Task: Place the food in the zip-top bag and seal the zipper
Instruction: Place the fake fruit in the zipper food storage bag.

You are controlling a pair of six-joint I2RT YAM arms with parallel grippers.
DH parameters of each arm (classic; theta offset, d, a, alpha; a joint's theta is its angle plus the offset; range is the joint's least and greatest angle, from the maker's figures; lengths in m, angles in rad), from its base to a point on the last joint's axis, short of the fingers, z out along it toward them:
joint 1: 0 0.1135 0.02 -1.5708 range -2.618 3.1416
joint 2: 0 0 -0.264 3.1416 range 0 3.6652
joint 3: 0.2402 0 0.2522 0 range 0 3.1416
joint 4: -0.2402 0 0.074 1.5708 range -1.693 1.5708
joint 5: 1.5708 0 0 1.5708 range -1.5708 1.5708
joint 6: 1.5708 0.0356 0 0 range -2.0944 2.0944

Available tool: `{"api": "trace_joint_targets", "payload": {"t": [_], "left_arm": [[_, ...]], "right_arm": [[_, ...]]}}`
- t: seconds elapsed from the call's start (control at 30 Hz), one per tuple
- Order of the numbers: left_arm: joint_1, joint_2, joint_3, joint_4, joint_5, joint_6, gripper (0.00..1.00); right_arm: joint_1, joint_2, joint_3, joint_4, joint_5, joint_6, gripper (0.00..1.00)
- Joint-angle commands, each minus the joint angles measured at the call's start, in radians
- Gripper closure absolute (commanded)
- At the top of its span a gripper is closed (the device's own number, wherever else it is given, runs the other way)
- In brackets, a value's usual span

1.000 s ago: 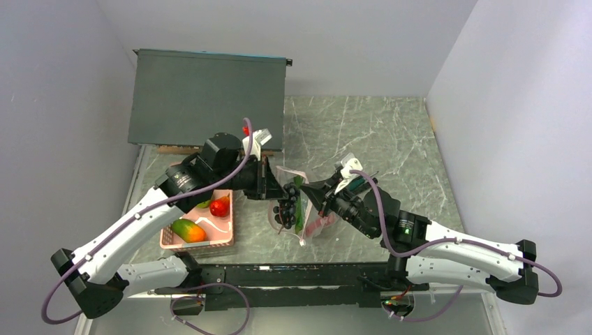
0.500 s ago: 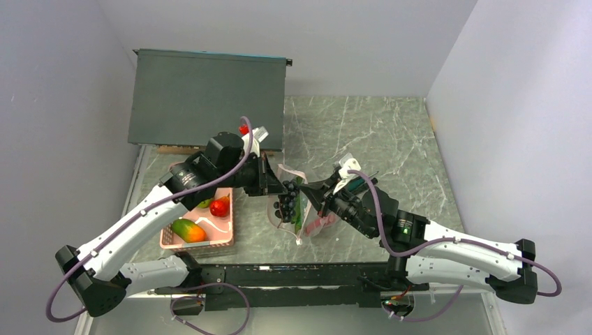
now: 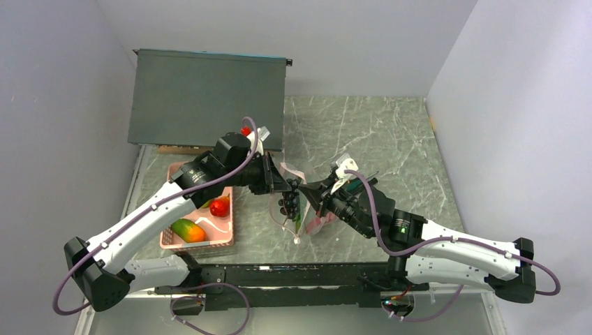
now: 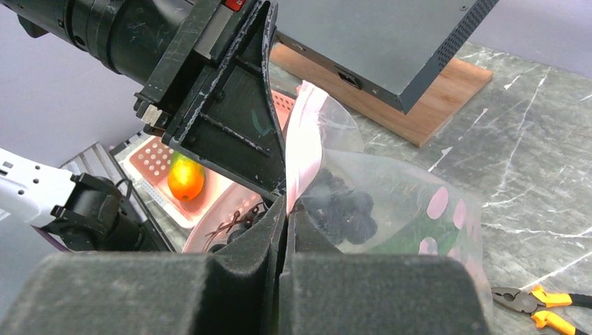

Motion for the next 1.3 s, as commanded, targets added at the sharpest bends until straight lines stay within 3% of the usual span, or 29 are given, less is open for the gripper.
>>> {"api": "trace_joint_targets", "payload": {"t": [0.0,0.33,0.73,0.9,1.03,1.2,1.27], "left_arm": [[0.004,0.002,0.010,0.053,-0.051,-0.039,0.85],[0.005,-0.032,-0.017,0.103,-0.031,-0.039,0.38],[0.008,-0.332,-0.144,0.134,-0.026,-0.043,0.18],[0.008,-0.462,-0.100,-0.017,-0.131,-0.027,0.11],[0.008,-0.508,0.003,-0.265,-0.292,-0.010,0.03],[0.009,-0.501,0.060,-0.616,-0.534,-0.101,0.06],[0.008,-0.510,0.024,-0.654,-0.593,-0.145,0.07]], "right_arm": [[0.006,-0.006,0.018,0.051,0.013,-0.008,1.00],[0.006,-0.005,0.021,0.044,0.032,-0.006,1.00],[0.006,0.003,0.023,0.041,0.042,-0.002,1.00],[0.006,0.005,0.023,0.042,0.044,0.001,1.00],[0.006,0.007,0.024,0.041,0.045,0.001,1.00],[0.006,0.013,0.026,0.038,0.049,-0.001,1.00],[0.007,0.015,0.024,0.039,0.051,-0.001,1.00]]}}
